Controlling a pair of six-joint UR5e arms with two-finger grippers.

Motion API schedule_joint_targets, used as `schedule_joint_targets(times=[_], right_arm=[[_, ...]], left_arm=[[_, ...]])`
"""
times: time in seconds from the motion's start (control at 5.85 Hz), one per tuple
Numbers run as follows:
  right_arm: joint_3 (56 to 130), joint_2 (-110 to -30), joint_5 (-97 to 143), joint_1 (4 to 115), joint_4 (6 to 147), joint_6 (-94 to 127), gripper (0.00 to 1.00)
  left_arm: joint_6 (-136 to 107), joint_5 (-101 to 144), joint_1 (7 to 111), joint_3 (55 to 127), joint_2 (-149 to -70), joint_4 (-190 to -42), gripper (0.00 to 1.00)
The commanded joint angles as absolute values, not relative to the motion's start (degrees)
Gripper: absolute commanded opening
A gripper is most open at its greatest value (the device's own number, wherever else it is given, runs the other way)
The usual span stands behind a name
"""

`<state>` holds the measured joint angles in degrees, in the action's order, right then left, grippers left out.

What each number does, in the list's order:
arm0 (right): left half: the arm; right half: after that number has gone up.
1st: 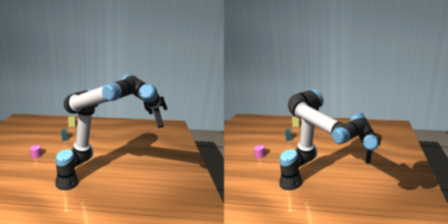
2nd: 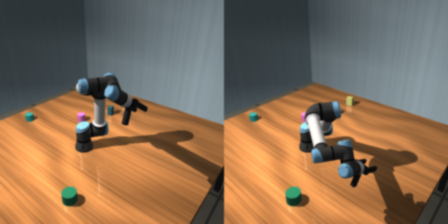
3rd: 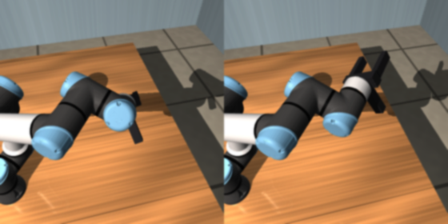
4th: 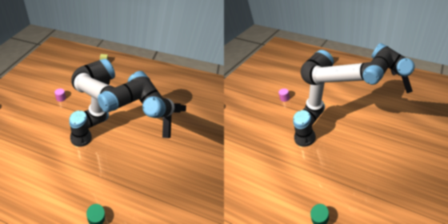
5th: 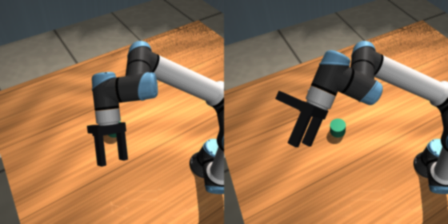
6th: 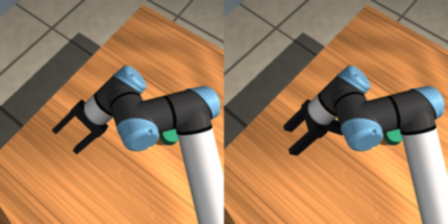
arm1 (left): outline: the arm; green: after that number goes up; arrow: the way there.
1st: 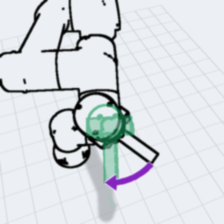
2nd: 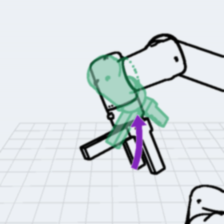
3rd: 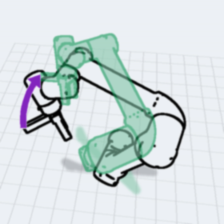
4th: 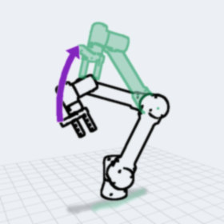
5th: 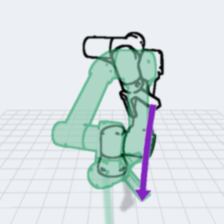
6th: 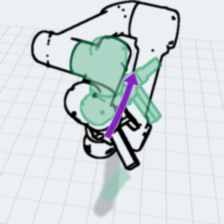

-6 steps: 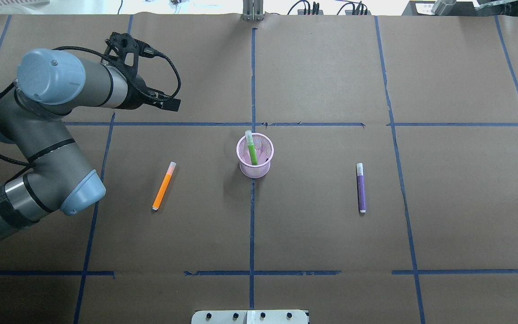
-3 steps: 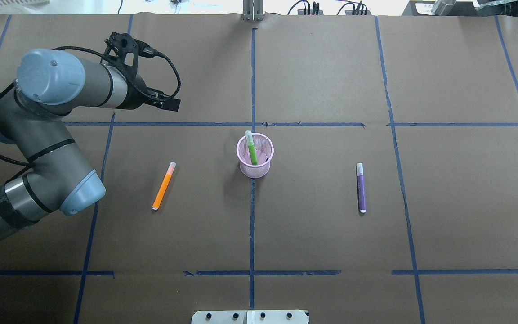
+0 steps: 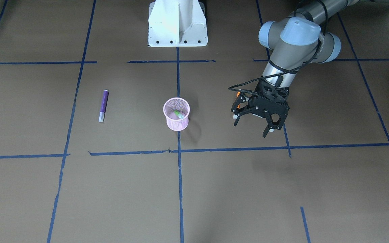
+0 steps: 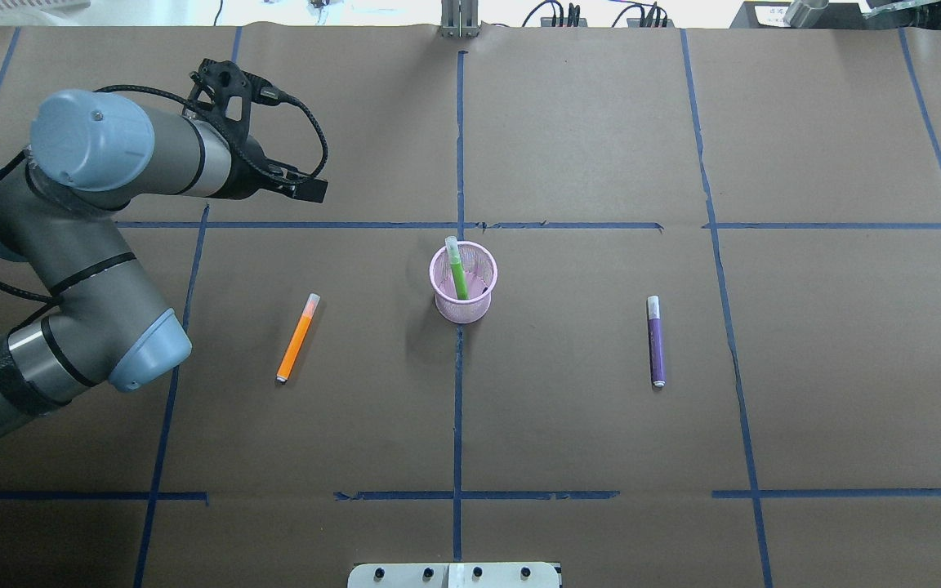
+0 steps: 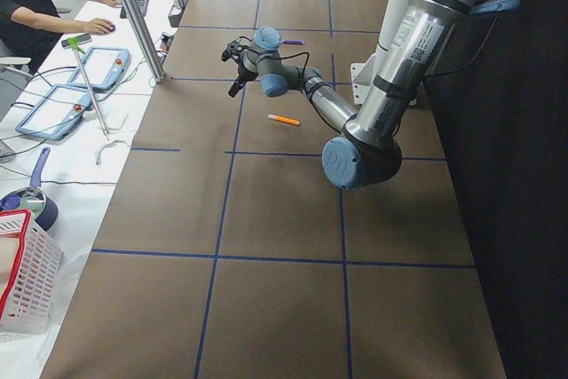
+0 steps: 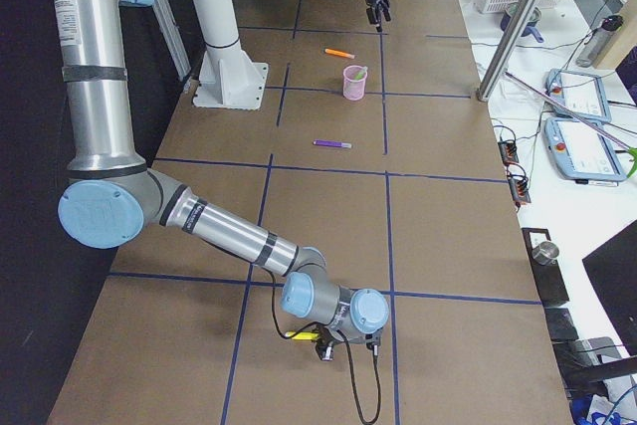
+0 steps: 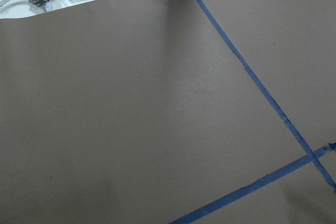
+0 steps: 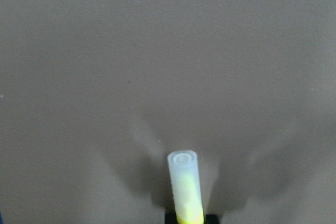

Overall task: Collect pens into pen holder
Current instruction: 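Grasp the yellow marker with the right gripper and lift it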

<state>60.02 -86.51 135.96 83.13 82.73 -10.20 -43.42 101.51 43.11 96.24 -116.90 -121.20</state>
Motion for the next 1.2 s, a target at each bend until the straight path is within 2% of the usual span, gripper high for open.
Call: schedule_joint_targets(times=[0.0,0.51,0.86,1.03], right_arm=[[61.4,-86.5,136.1,83.1,82.6,-10.2,0.0],[77.5,-86.9,137.2,82.1,82.6,-1.8,0.0],[94.0,-86.4,136.6,72.4,82.4,12.0,0.0],[98.9,-83.4,135.9,68.1,82.4,20.0,0.0]], left_arm=[[-43.4,101.4,43.1,96.2,-116.9,-121.2,1.0],[-43.4,101.4,43.2,96.7,-116.8,-121.3,1.0],[-43.4,101.4,43.1,96.7,-116.7,-121.2,1.0],[-43.4,101.4,43.2,96.7,-116.7,-121.3,1.0]])
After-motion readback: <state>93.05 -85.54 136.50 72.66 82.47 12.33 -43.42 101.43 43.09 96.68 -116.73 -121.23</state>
